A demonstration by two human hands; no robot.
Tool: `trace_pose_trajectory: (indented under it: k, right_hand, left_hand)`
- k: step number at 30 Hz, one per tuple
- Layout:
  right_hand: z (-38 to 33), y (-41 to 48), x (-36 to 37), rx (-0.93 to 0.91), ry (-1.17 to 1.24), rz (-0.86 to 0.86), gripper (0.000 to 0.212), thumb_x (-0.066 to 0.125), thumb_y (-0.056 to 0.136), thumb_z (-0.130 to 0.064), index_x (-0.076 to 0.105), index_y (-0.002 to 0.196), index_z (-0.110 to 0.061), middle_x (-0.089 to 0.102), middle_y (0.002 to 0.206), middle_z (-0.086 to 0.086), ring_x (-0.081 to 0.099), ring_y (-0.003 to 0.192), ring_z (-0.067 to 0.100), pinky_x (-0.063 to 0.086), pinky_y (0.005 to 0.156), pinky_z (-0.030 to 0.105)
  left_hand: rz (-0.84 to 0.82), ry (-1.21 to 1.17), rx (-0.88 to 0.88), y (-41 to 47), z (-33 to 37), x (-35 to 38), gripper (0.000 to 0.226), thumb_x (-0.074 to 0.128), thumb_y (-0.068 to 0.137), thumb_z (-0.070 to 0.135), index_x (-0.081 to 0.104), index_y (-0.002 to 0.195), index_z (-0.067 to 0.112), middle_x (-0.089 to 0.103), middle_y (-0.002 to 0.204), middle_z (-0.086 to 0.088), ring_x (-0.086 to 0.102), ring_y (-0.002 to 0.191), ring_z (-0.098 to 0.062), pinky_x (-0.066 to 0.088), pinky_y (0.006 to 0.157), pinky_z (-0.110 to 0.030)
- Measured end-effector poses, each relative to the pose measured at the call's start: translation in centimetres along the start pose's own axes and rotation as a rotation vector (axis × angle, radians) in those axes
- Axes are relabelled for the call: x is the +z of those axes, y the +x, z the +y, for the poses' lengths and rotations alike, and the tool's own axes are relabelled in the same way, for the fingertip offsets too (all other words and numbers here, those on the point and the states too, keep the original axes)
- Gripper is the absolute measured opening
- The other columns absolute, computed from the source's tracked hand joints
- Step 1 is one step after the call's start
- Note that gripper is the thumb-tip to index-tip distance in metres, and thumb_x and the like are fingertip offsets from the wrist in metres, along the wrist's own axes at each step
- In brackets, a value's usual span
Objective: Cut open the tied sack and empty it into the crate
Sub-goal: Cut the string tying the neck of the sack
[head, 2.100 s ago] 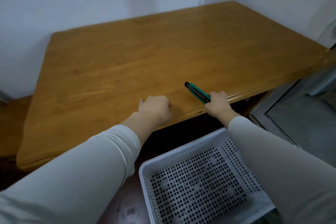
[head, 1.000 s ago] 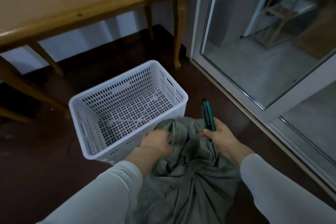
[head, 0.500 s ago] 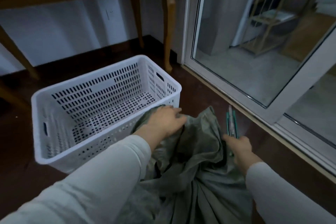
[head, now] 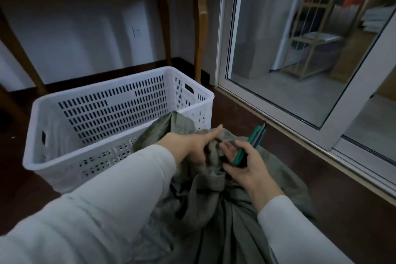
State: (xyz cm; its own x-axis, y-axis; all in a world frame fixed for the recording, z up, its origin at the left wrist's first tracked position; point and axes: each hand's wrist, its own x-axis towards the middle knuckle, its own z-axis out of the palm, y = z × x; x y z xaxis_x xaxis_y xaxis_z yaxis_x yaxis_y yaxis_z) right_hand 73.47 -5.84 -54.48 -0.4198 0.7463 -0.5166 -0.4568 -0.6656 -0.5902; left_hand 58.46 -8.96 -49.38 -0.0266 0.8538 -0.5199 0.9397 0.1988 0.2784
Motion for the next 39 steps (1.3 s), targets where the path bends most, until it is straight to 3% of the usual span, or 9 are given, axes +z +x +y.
trace_pose_trajectory:
  k: [5, 9, 13, 18, 22, 26, 31, 36, 39]
  right_hand:
    - [1.1, 1.4, -0.1, -0.169, -0.455, 0.188, 0.025, 0.062, 0.077, -0.008, 0.059, 0.101, -0.012, 0.065, 0.075, 0.005, 0.063, 0.068, 0.019, 0.054, 0.061, 0.034]
    - [2.4, 0.9, 0.0, -0.274, -0.782, 0.371, 0.042, 0.065, 0.07, -0.013, 0.063, 0.112, -0.005, 0.067, 0.1, 0.015, 0.063, 0.093, 0.032, 0.055, 0.087, 0.046]
    - [3.0, 0.3, 1.3, -0.036, -0.441, 0.18, 0.045, 0.066, 0.074, -0.003, 0.054, 0.117, 0.001, 0.065, 0.099, 0.023, 0.064, 0.078, 0.032, 0.057, 0.057, 0.036]
    - [2.7, 0.5, 3.2, 0.093, -0.2, -0.055, 0.022, 0.049, 0.091, -0.015, 0.061, 0.075, -0.008, 0.066, 0.053, 0.009, 0.064, 0.045, 0.021, 0.055, 0.048, 0.027]
    - [2.6, 1.3, 2.3, 0.079, -0.184, -0.092, 0.034, 0.043, 0.095, -0.016, 0.063, 0.068, -0.011, 0.063, 0.044, 0.003, 0.062, 0.042, 0.014, 0.05, 0.042, 0.017]
    - [2.4, 1.7, 0.6, 0.163, -0.397, -0.03, 0.011, 0.05, 0.092, -0.015, 0.056, 0.099, -0.008, 0.067, 0.073, 0.007, 0.062, 0.099, 0.023, 0.043, 0.096, 0.039]
    - [2.4, 2.5, -1.6, 0.16, -0.442, 0.014, 0.043, 0.057, 0.091, -0.019, 0.045, 0.131, -0.008, 0.064, 0.09, 0.01, 0.059, 0.111, 0.026, 0.033, 0.107, 0.047]
    - [3.3, 3.0, -2.6, 0.055, -0.51, 0.056, 0.04, 0.062, 0.088, -0.016, 0.051, 0.126, -0.006, 0.062, 0.124, 0.022, 0.065, 0.097, 0.031, 0.042, 0.099, 0.044]
    - [3.1, 3.1, -2.2, -0.126, -0.476, 0.062, 0.038, 0.066, 0.084, -0.01, 0.055, 0.119, 0.002, 0.07, 0.097, 0.022, 0.069, 0.086, 0.03, 0.052, 0.089, 0.04]
  left_hand:
    - [-0.075, 0.275, -0.034, -1.8, -0.9, 1.3, 0.073, 0.064, 0.083, 0.006, 0.031, 0.146, 0.024, 0.04, 0.145, -0.011, 0.045, 0.126, -0.03, 0.045, 0.089, -0.034]
    - [-0.167, 0.448, -0.184, -3.0, -1.1, 1.0, 0.059, 0.069, 0.08, 0.009, 0.047, 0.135, 0.011, 0.05, 0.135, -0.012, 0.054, 0.116, -0.031, 0.046, 0.08, -0.034]
    - [-0.372, -0.046, -0.401, -4.5, 0.0, -0.6, 0.031, 0.057, 0.086, 0.028, 0.064, 0.103, 0.003, 0.069, 0.094, -0.014, 0.062, 0.075, -0.023, 0.053, 0.062, -0.022]
    - [0.714, 0.368, 0.139, -5.4, 3.2, -1.1, 0.083, 0.065, 0.082, 0.023, 0.017, 0.15, 0.016, 0.025, 0.155, -0.009, 0.023, 0.143, -0.025, 0.019, 0.117, -0.034]
    - [0.29, 0.055, 0.114, -3.5, 2.2, 3.1, 0.103, 0.062, 0.084, 0.036, -0.014, 0.151, 0.019, 0.025, 0.156, -0.011, 0.032, 0.14, -0.025, 0.029, 0.112, -0.031]
    - [0.045, 0.177, -0.19, -1.1, -1.2, 5.6, 0.128, 0.068, 0.062, 0.073, -0.017, 0.148, 0.033, -0.009, 0.159, -0.019, 0.005, 0.147, -0.038, 0.018, 0.118, -0.053]
    - [0.107, 0.57, -0.252, 0.1, -1.6, 9.3, 0.086, 0.064, 0.078, 0.055, 0.032, 0.146, 0.013, -0.04, 0.148, -0.019, -0.037, 0.138, -0.035, -0.009, 0.109, -0.068]
    - [0.294, 0.491, -0.078, 0.6, -2.8, 10.3, 0.035, 0.047, 0.094, 0.027, 0.057, 0.124, 0.012, 0.036, 0.149, -0.014, 0.038, 0.135, -0.029, 0.033, 0.103, -0.038]
    - [0.431, 0.279, -0.135, 0.1, -3.4, 9.5, 0.029, 0.048, 0.093, 0.027, 0.06, 0.114, 0.011, 0.06, 0.121, -0.012, 0.058, 0.112, -0.032, 0.044, 0.084, -0.035]
